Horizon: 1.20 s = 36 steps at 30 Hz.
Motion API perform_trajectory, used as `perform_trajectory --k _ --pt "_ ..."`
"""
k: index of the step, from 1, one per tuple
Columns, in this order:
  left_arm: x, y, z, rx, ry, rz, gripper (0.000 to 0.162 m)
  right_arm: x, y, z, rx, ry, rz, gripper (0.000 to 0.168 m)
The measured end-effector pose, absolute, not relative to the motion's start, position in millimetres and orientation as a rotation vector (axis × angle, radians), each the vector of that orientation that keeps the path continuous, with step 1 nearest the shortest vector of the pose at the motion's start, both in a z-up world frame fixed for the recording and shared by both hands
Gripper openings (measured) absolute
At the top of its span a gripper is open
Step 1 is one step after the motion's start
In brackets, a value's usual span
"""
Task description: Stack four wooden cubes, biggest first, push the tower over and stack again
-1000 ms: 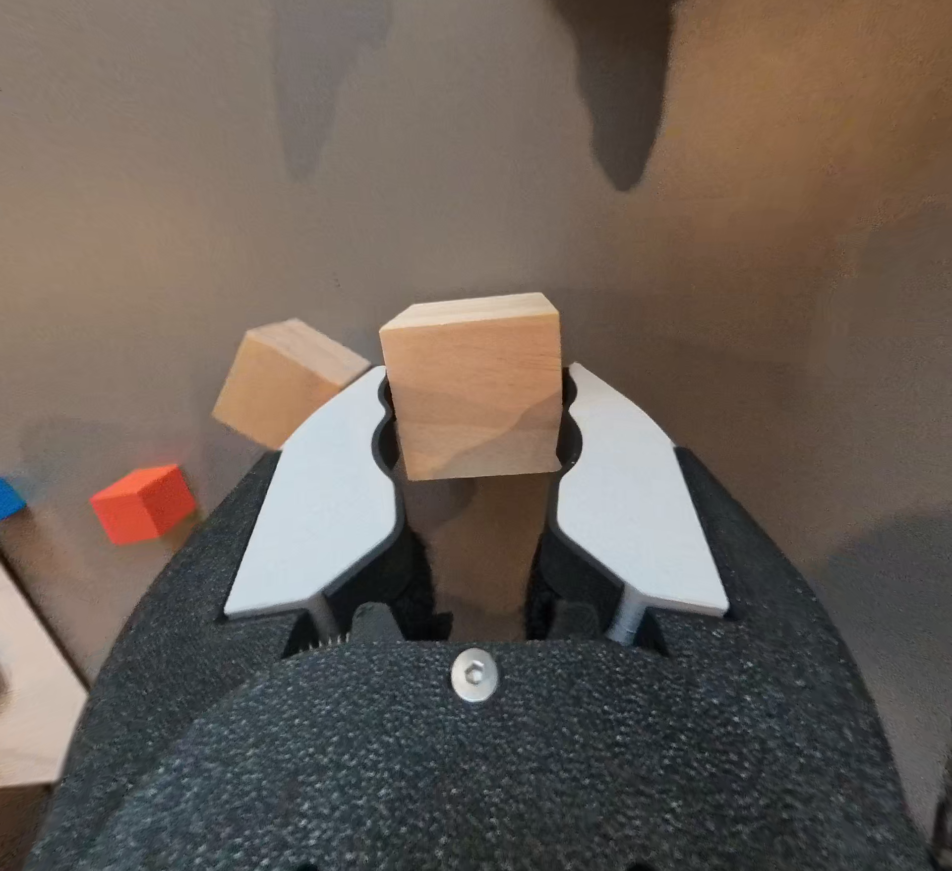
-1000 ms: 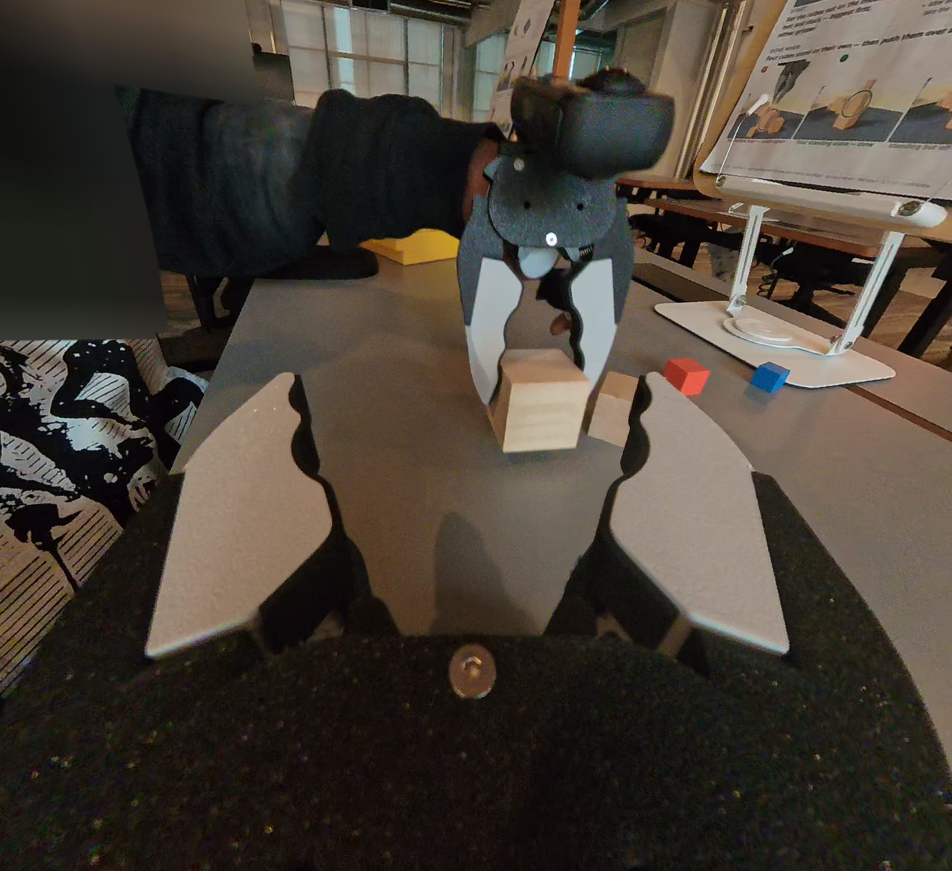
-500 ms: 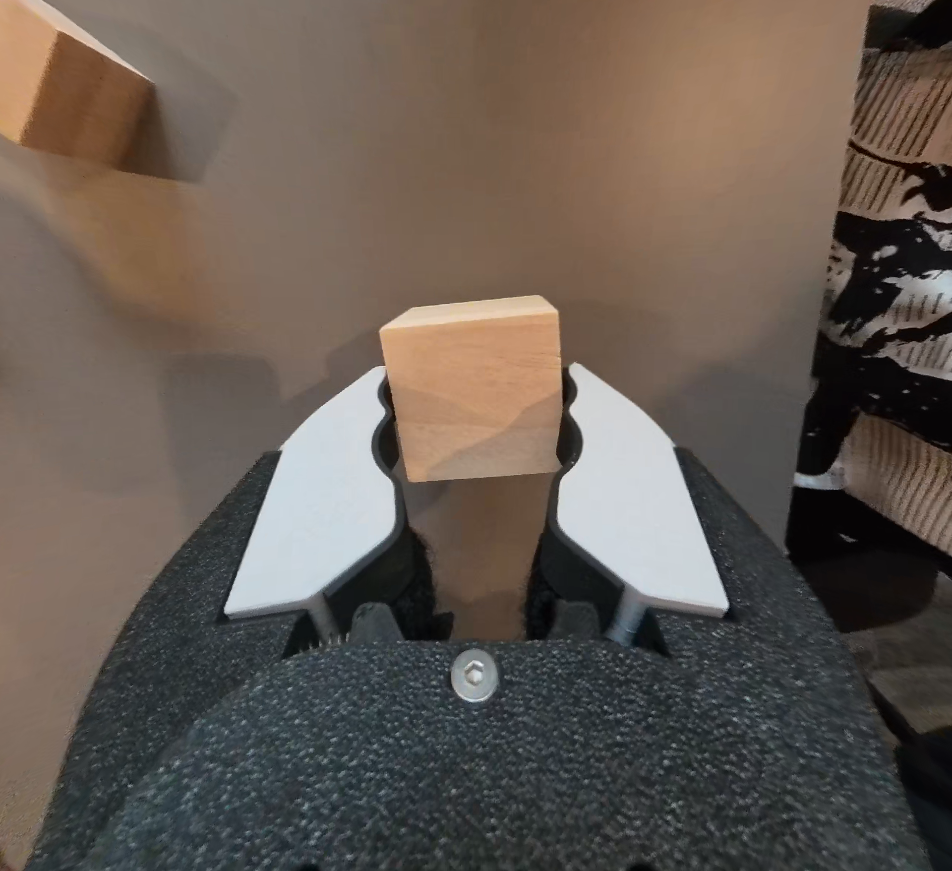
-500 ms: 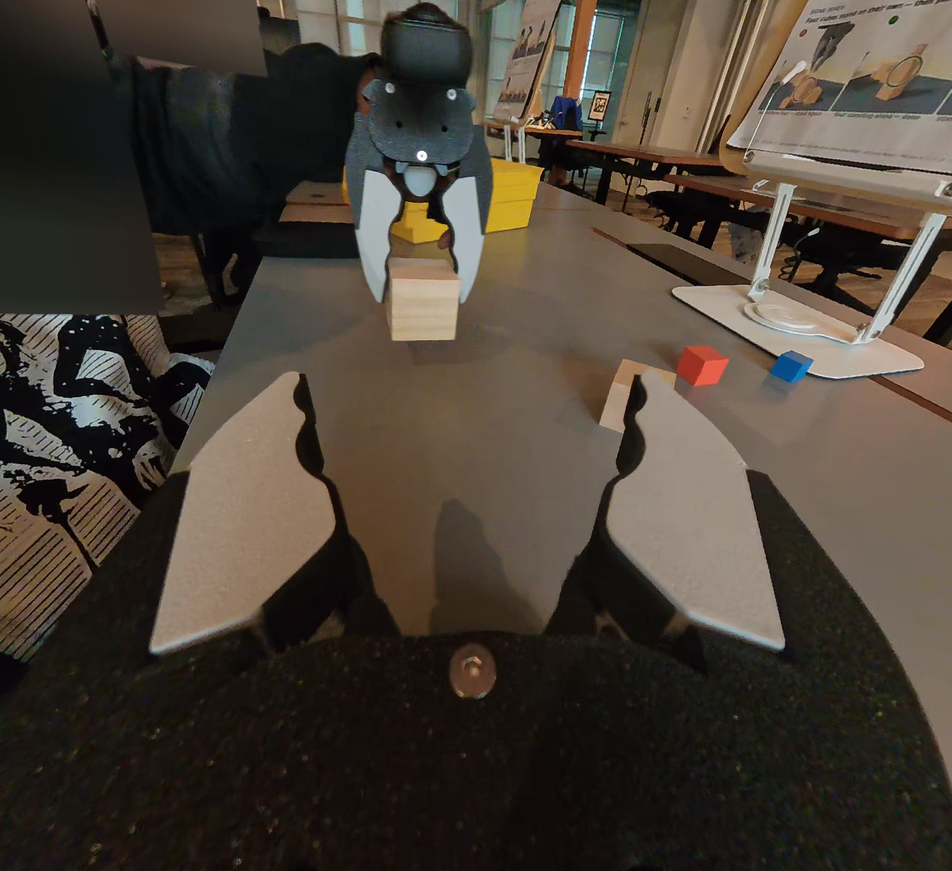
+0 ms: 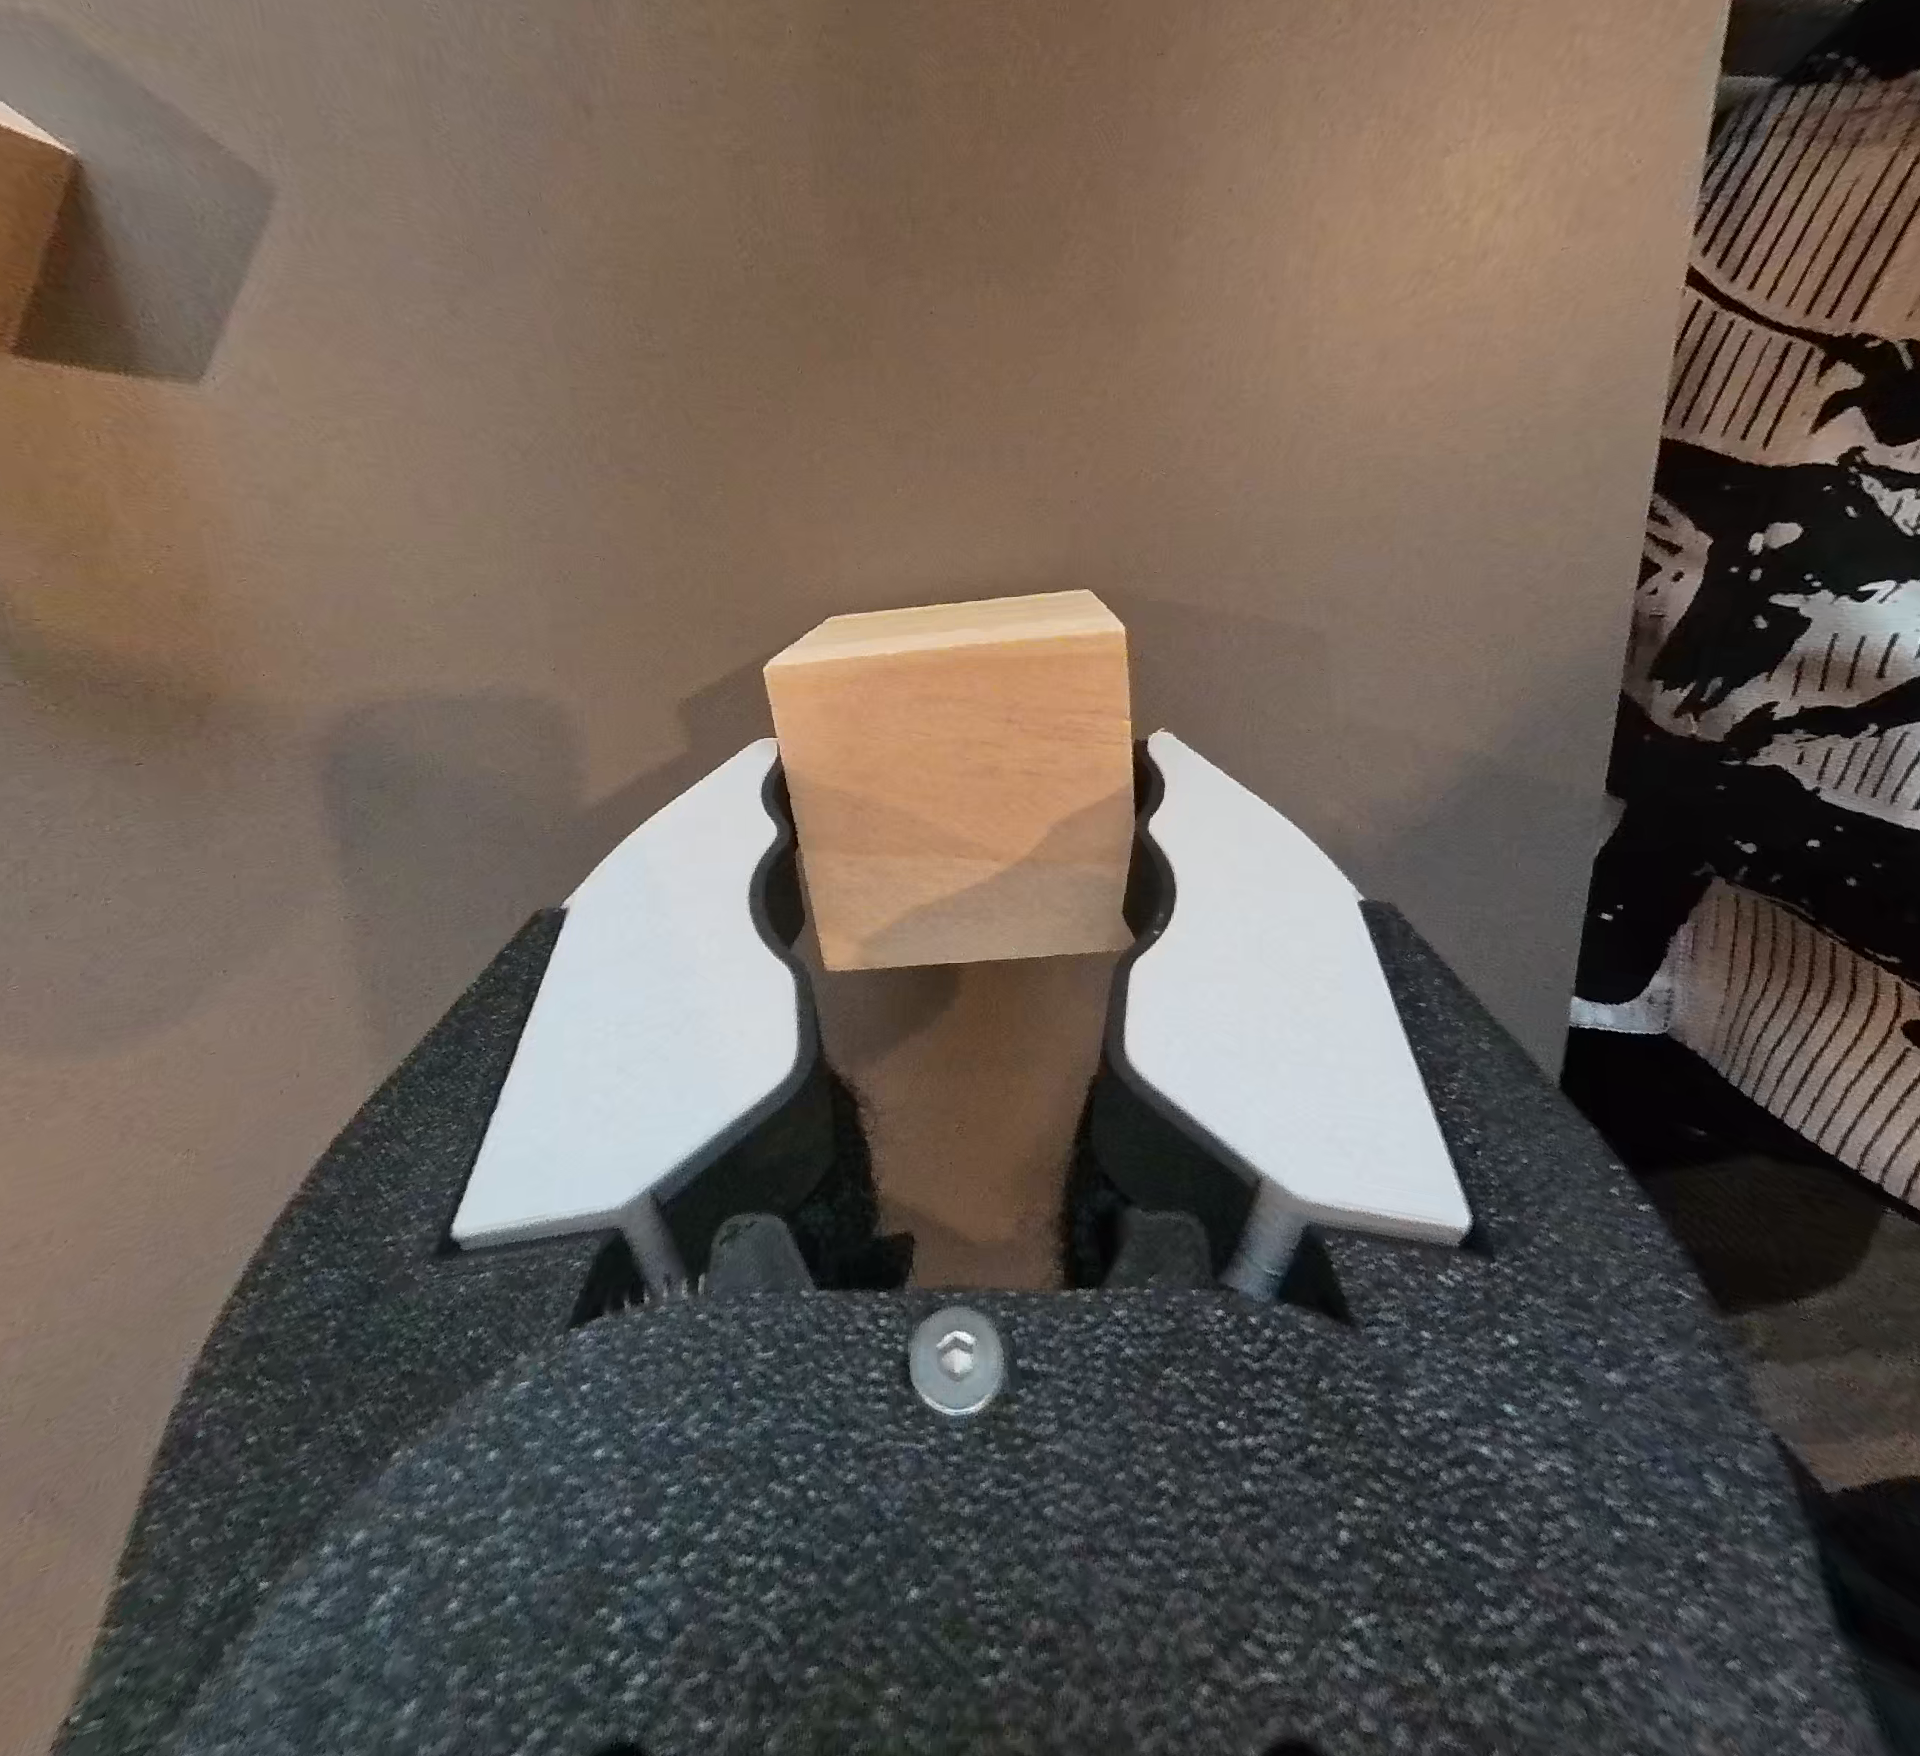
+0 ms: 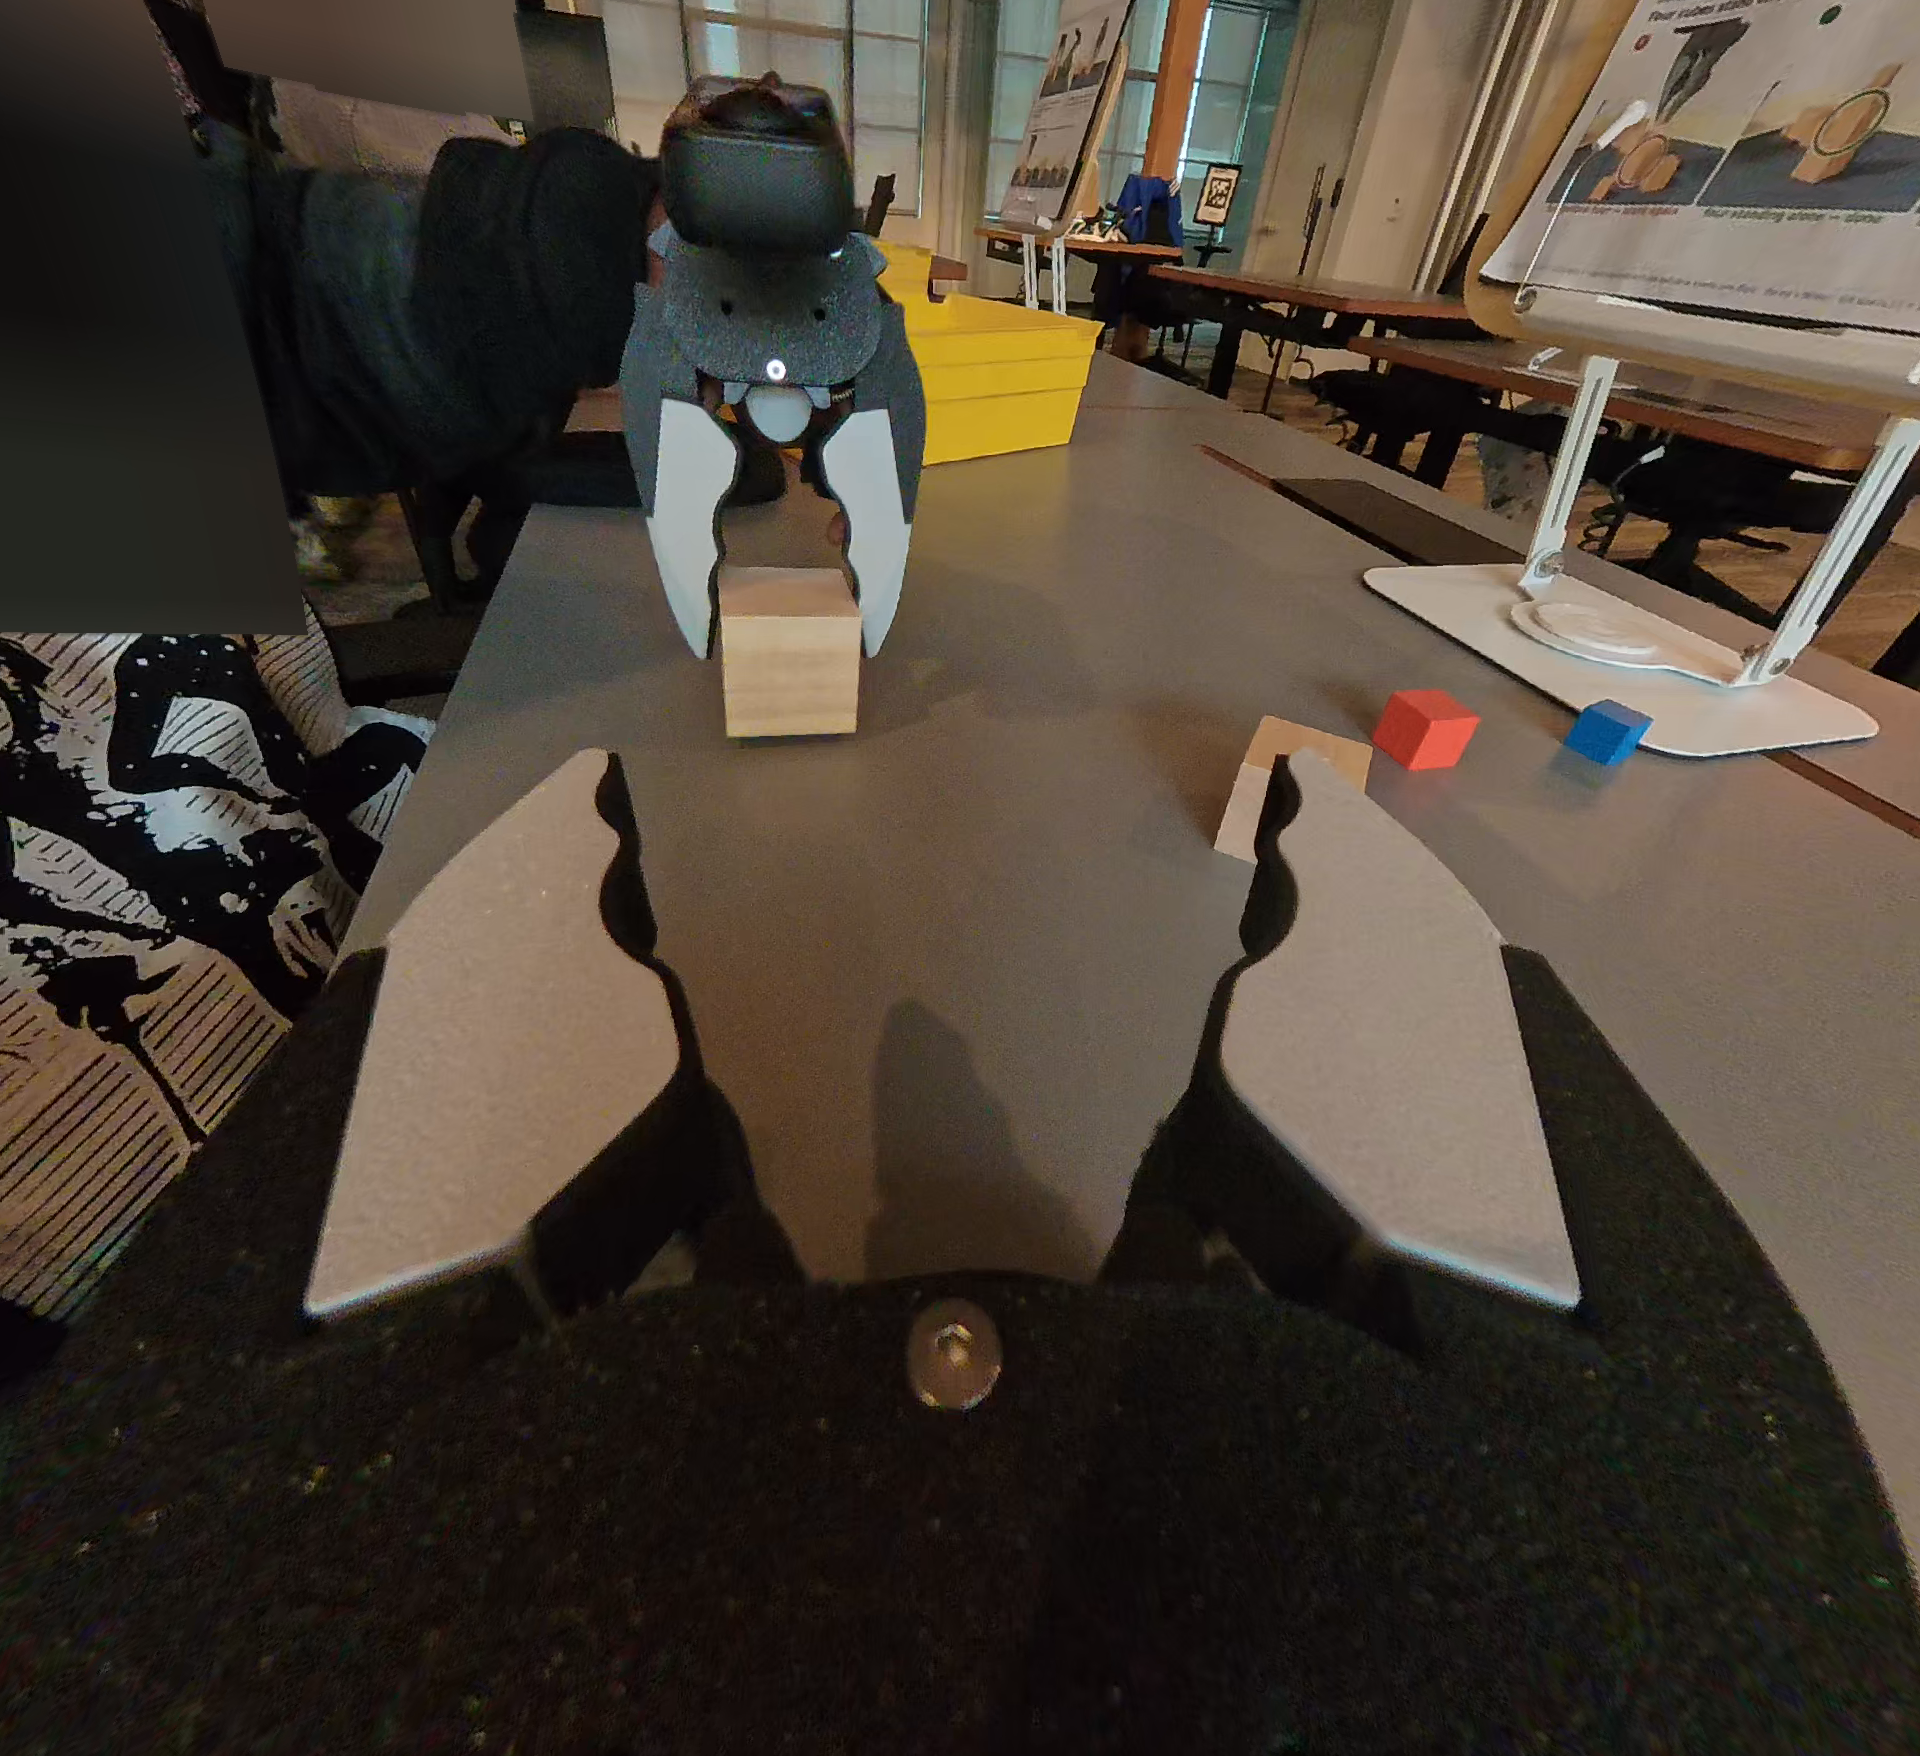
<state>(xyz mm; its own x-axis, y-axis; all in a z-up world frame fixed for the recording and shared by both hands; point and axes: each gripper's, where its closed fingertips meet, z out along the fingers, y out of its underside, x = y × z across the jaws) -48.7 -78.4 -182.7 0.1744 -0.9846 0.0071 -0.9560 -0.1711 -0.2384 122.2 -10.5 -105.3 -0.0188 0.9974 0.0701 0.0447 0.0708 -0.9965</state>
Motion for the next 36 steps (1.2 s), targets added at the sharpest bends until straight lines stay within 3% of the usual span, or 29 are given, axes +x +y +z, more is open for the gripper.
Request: perform_trajectory --k 8,12,16,25,36 --pt "-51 -78 -188 -2.248 1.917 -0.206 0.063 122 -10 -105 -1.185 -1.287 1.149 0.111" --pt "-54 -79 -184 -2.251 1.928 -0.177 0.094 122 -10 -105 -1.186 -1.287 1.148 0.111" --pt "-48 -75 -164 -2.201 1.922 -0.266 0.102 122 -10 -105 -1.185 -1.286 1.147 0.110" --pt "-20 18 -109 -1.779 2.034 -0.281 0.096 122 -10 -105 -1.186 -1.284 1.145 0.109" --pt "8 98 -158 -1.673 2.307 -0.254 0.078 122 -9 -105 -1.196 -1.283 1.145 0.108"
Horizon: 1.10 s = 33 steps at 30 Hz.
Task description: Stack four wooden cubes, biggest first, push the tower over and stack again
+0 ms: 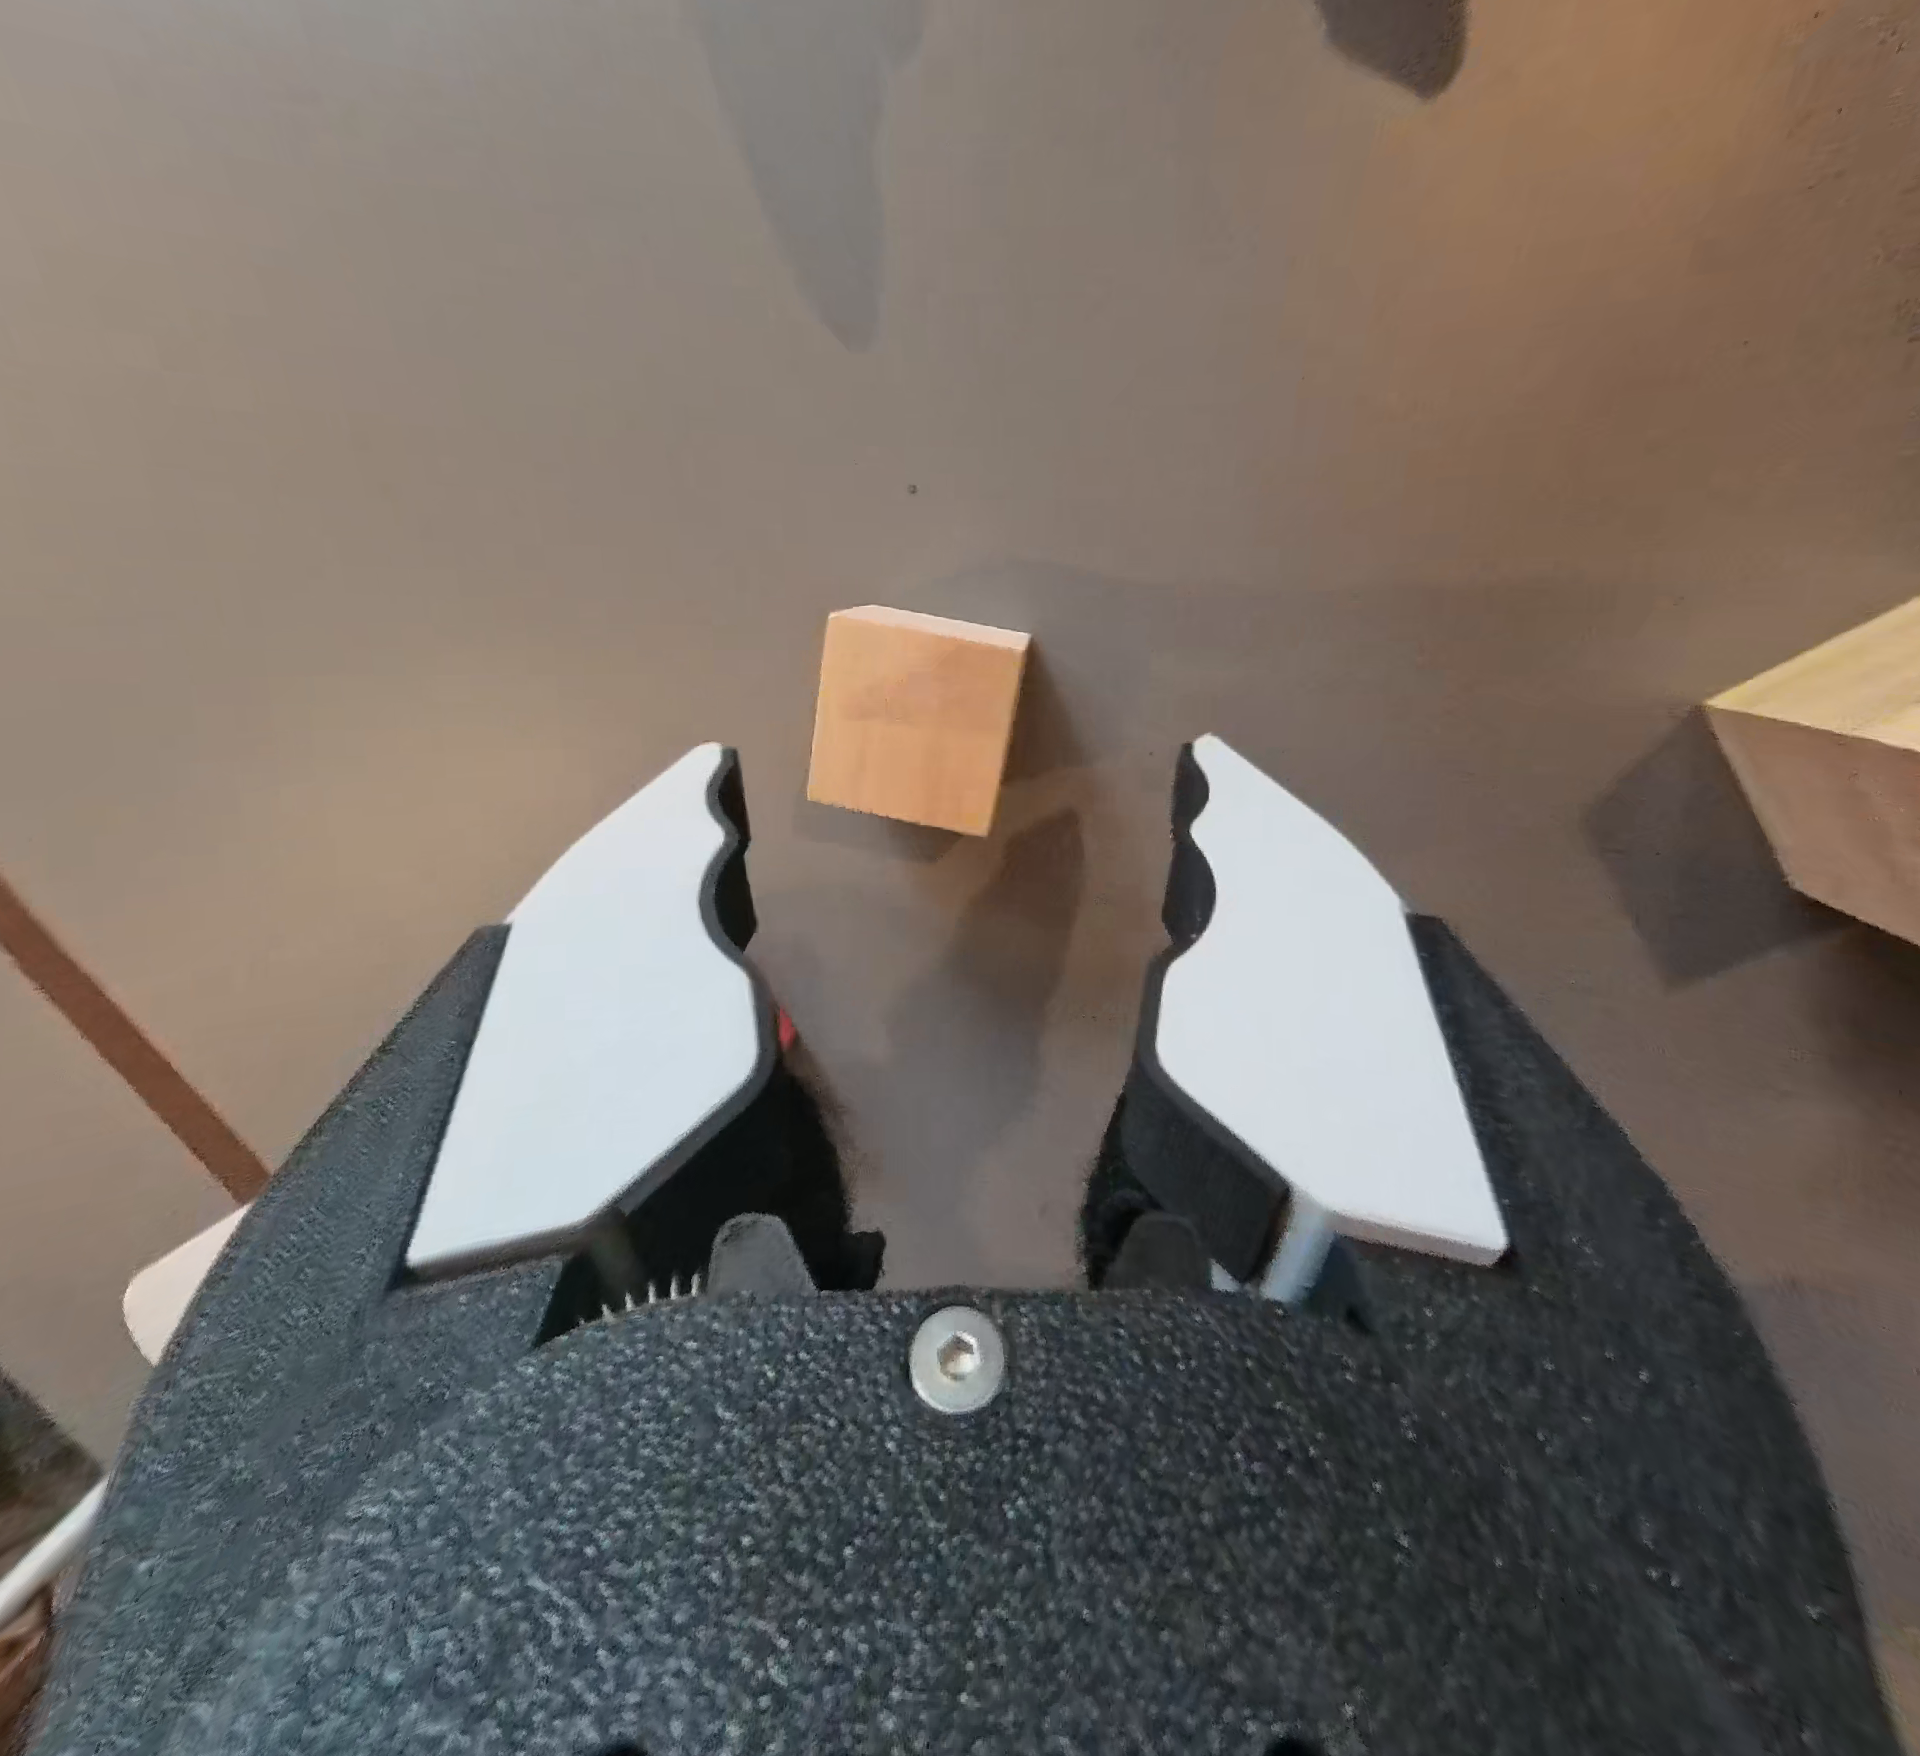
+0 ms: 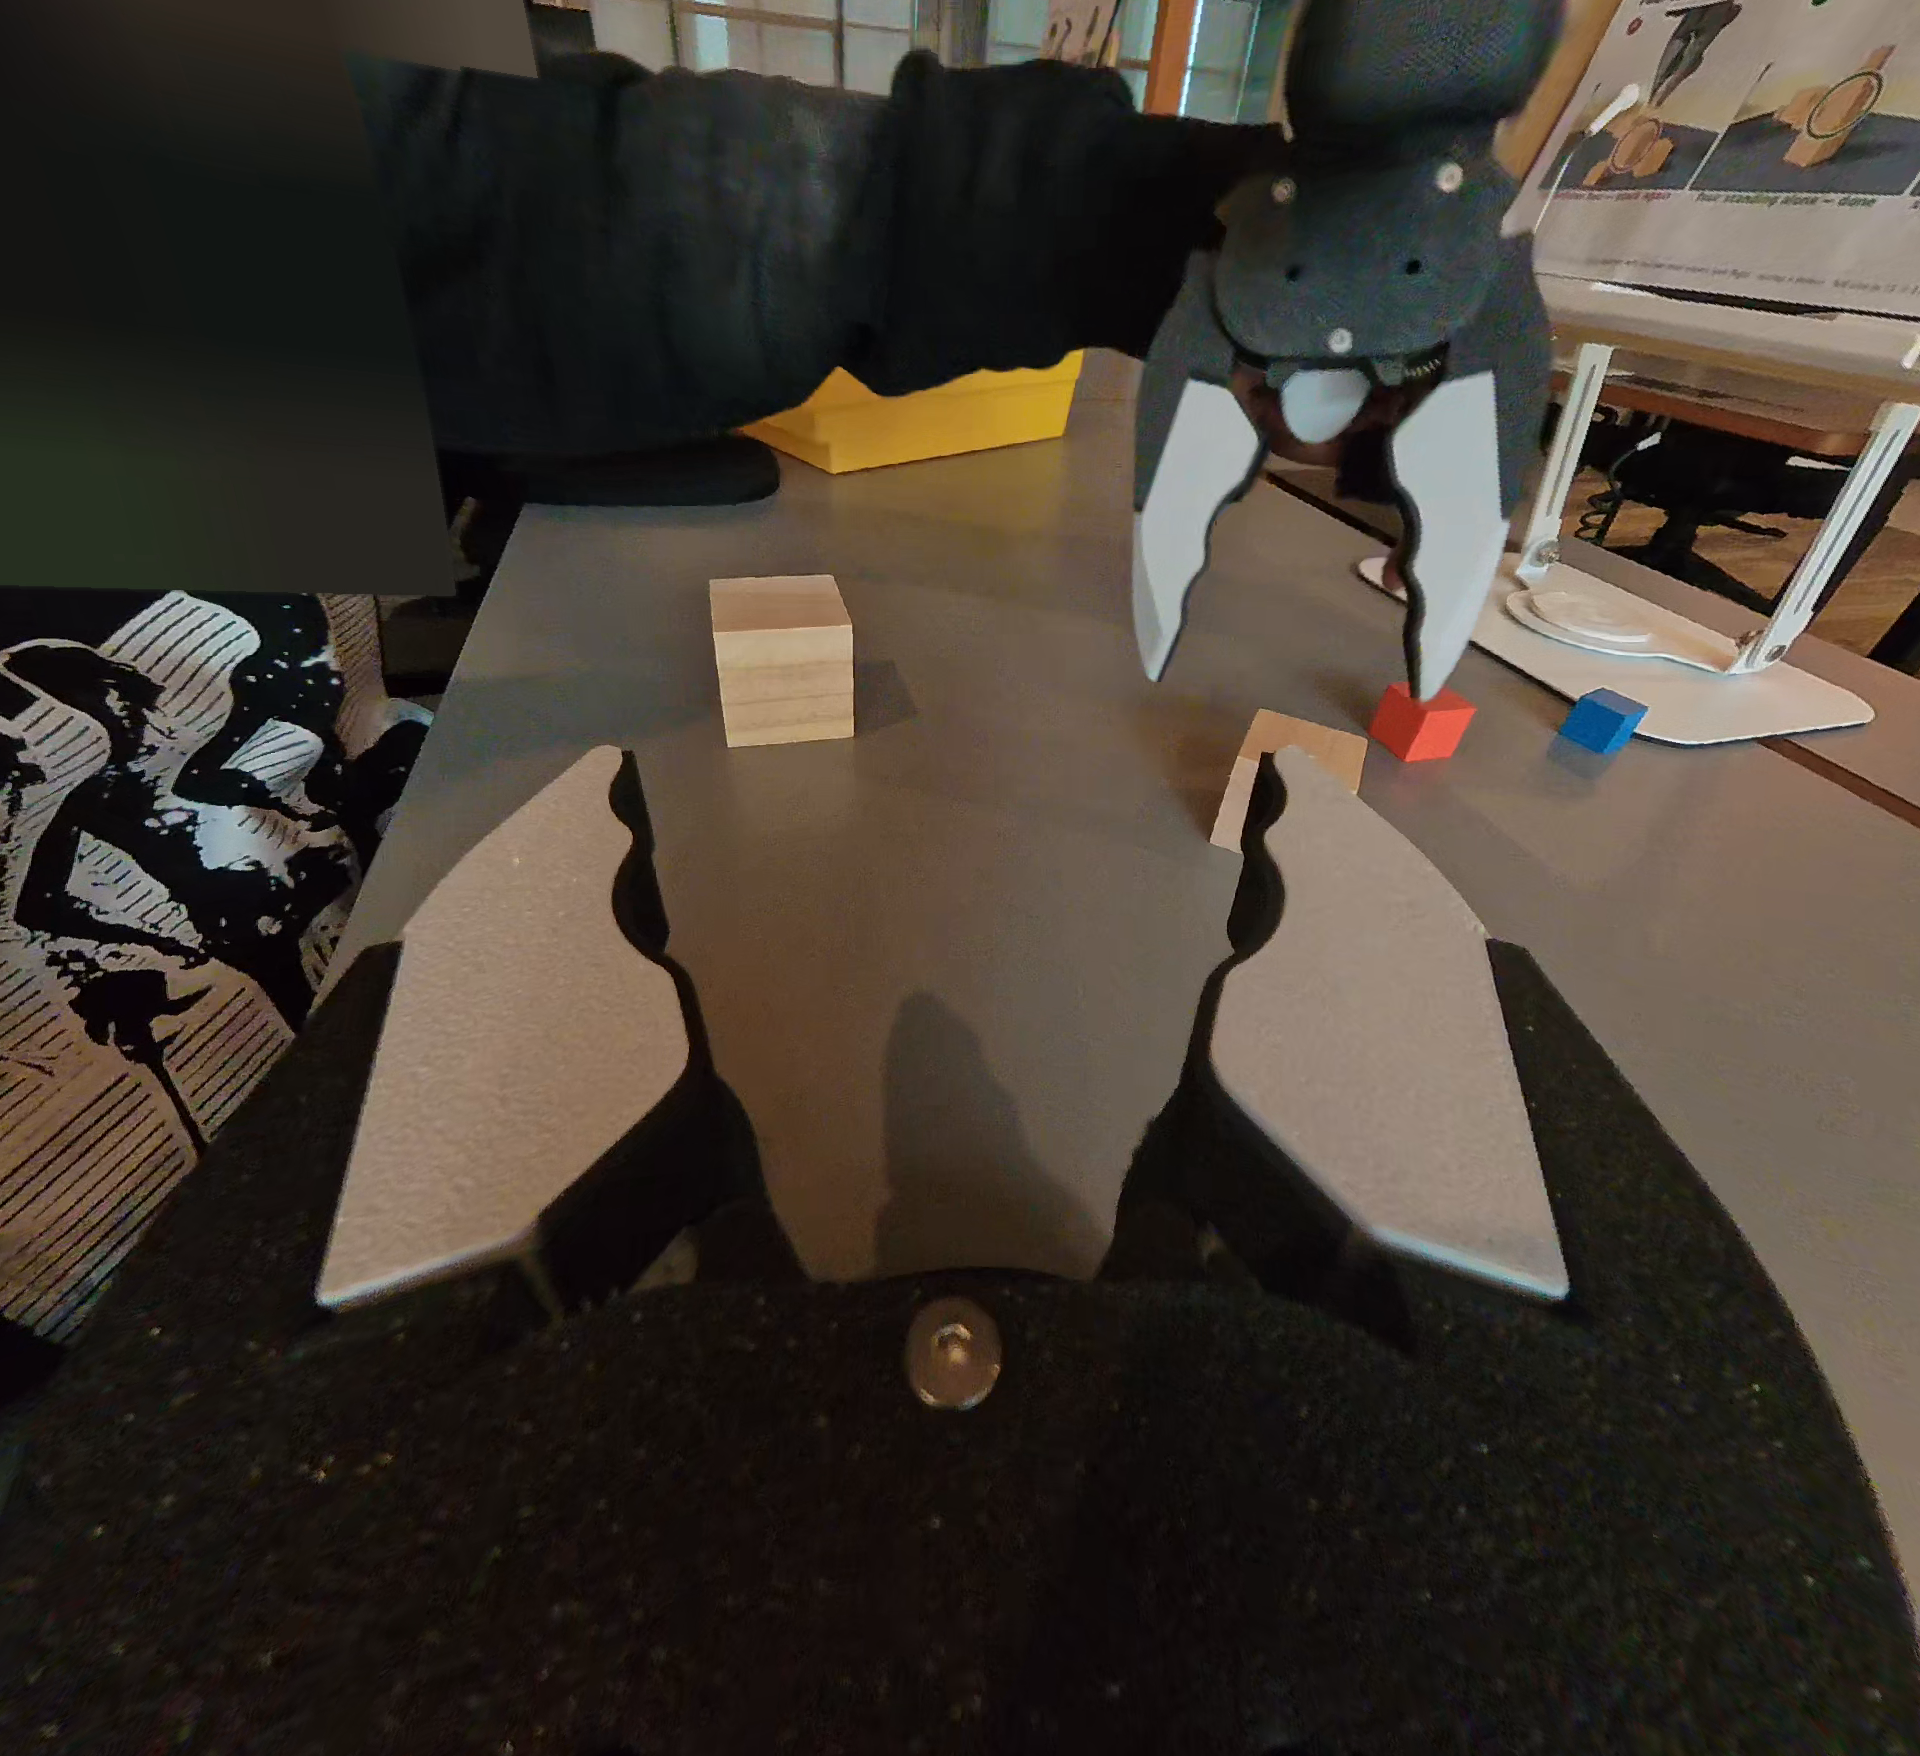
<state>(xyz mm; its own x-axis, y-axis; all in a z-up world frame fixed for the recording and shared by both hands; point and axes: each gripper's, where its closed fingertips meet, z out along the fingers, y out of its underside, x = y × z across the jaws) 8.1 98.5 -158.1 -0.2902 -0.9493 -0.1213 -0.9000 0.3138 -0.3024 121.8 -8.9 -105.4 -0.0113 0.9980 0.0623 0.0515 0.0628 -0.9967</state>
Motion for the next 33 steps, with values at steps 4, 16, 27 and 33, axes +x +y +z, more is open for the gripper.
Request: perform_trajectory --k 4,16,27,33 --pt "12 109 -173 -1.671 2.386 -0.219 0.074 121 -10 -107 -1.199 -1.294 1.142 0.108" --pt "16 108 -193 -1.604 2.469 -0.248 0.043 121 -10 -106 -1.194 -1.295 1.142 0.107" --pt "-22 65 -117 -1.985 2.083 -0.114 0.043 121 -11 -108 -1.194 -1.307 1.132 0.107" --pt "-39 6 -92 -2.113 1.912 -0.182 0.043 120 -11 -108 -1.197 -1.314 1.130 0.106"
